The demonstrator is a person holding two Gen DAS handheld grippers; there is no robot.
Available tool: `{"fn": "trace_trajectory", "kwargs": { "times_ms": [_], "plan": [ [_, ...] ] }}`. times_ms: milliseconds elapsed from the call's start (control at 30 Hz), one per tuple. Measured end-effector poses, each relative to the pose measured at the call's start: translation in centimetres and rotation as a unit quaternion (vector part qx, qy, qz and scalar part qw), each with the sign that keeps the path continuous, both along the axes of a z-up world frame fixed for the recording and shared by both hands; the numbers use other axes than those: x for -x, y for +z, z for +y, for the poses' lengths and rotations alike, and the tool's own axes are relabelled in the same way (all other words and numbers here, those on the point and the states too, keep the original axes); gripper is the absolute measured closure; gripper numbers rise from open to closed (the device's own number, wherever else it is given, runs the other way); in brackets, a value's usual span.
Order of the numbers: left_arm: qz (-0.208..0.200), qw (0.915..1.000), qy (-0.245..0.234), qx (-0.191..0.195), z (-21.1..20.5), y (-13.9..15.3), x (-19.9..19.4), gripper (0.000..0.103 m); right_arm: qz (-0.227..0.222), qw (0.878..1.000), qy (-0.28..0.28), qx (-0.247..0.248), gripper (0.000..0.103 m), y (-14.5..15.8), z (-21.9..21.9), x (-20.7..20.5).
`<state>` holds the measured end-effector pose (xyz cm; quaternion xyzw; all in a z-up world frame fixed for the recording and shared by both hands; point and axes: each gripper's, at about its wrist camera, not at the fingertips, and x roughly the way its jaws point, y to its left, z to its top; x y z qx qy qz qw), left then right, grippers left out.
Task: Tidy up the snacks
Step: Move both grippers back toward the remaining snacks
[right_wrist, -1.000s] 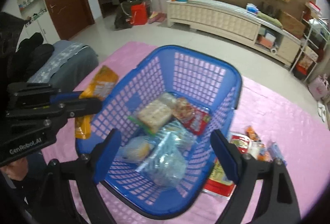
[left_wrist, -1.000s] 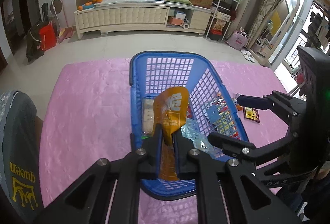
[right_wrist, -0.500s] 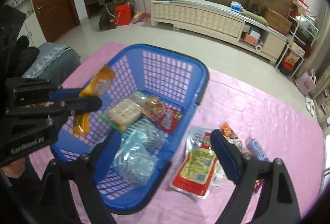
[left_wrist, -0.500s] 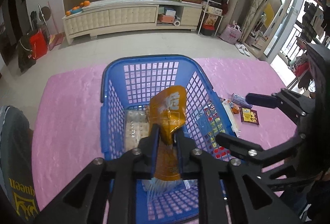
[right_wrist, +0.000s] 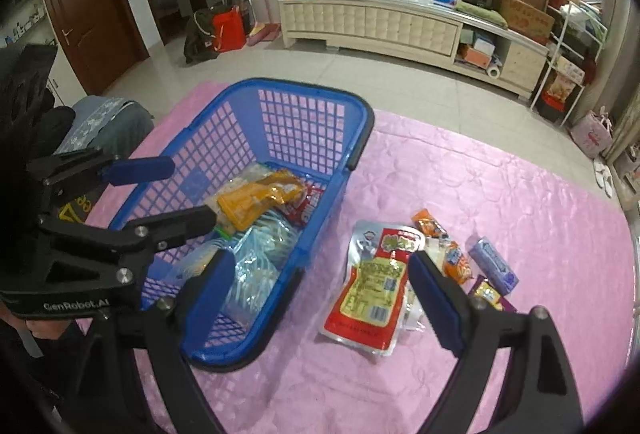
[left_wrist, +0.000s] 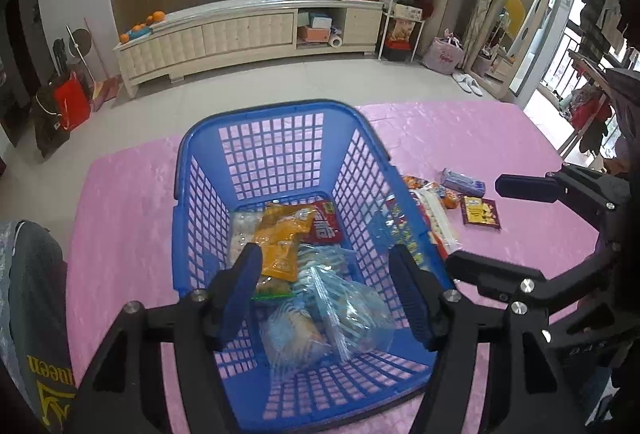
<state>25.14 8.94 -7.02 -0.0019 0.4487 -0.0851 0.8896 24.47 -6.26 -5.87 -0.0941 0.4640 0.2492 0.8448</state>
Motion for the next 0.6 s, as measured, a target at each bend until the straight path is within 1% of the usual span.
{"fn": "trace_trajectory", "kwargs": {
  "times_ms": [133,267,333,433,600],
  "plan": [
    [-0.017,0.9998,0.000,-0.014,-0.7,1.6,1.9,0.039,-0.015,1.000,-0.009,-0.005,0.012,1.5,-1.2,1.3],
    [-0.026,0.9996,-0.004,-0.011,-1.9,3.0,3.4,0.039,-0.029,0.999,-0.016,-0.002,0.012,2.8,-2.4,2.8],
    [-0.034,0.9993,-0.007,-0.012,-2.8,3.9,4.2,0.038,-0.036,0.999,-0.022,0.000,0.012,3.6,-3.1,3.8],
    [-0.043,0.9989,-0.013,-0.012,-4.3,4.8,5.1,0.035,-0.043,0.999,-0.032,-0.001,0.012,4.3,-4.4,4.7],
    [-0.049,0.9983,-0.029,-0.011,-7.4,5.7,5.6,0.035,-0.059,0.997,-0.051,-0.005,0.012,5.5,-7.2,6.0]
  ]
}}
